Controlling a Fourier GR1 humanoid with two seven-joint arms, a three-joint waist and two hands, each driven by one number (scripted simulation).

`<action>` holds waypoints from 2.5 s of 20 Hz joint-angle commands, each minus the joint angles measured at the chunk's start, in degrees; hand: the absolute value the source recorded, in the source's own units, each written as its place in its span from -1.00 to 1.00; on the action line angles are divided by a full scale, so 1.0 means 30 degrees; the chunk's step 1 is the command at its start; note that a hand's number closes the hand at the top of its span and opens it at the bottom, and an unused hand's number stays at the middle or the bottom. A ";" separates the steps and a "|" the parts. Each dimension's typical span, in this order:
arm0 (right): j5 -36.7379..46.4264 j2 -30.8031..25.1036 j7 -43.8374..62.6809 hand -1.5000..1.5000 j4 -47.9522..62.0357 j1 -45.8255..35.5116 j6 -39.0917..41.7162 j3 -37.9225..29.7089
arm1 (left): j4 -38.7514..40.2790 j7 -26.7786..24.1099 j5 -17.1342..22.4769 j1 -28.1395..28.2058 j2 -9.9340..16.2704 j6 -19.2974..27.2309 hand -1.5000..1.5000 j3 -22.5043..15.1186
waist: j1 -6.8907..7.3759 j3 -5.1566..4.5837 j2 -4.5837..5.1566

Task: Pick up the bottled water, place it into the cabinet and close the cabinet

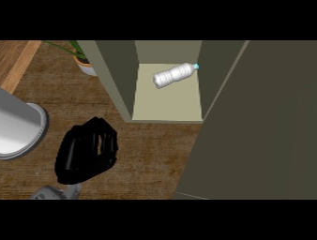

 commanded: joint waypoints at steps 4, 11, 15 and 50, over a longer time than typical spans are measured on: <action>0.2339 0.3860 0.2586 1.00 0.1164 -0.2940 -0.0239 0.3567 | -0.3553 0.0168 0.0915 0.3559 0.2117 -0.0997 1.00 0.1632 | -0.0006 0.0001 0.0027; 0.4272 0.6100 0.3374 1.00 0.4585 -0.7581 -0.0814 0.4690 | -0.3618 -0.0951 0.1074 0.5326 0.2621 -0.2122 1.00 0.2261 | 0.0328 -0.0047 -0.0001; 0.4328 0.6074 0.3484 1.00 0.5555 -0.9068 -0.2302 0.3689 | -0.3792 -0.1468 0.2035 0.6245 0.3649 -0.3739 1.00 0.3561 | 0.0511 -0.0066 0.0053; -0.7260 0.3807 -0.6561 1.00 2.6701 -1.8166 0.4609 -1.1849 | -0.4063 -0.1150 0.3662 0.8040 0.5199 -0.7801 1.00 0.7030 | 0.0504 0.0025 0.0516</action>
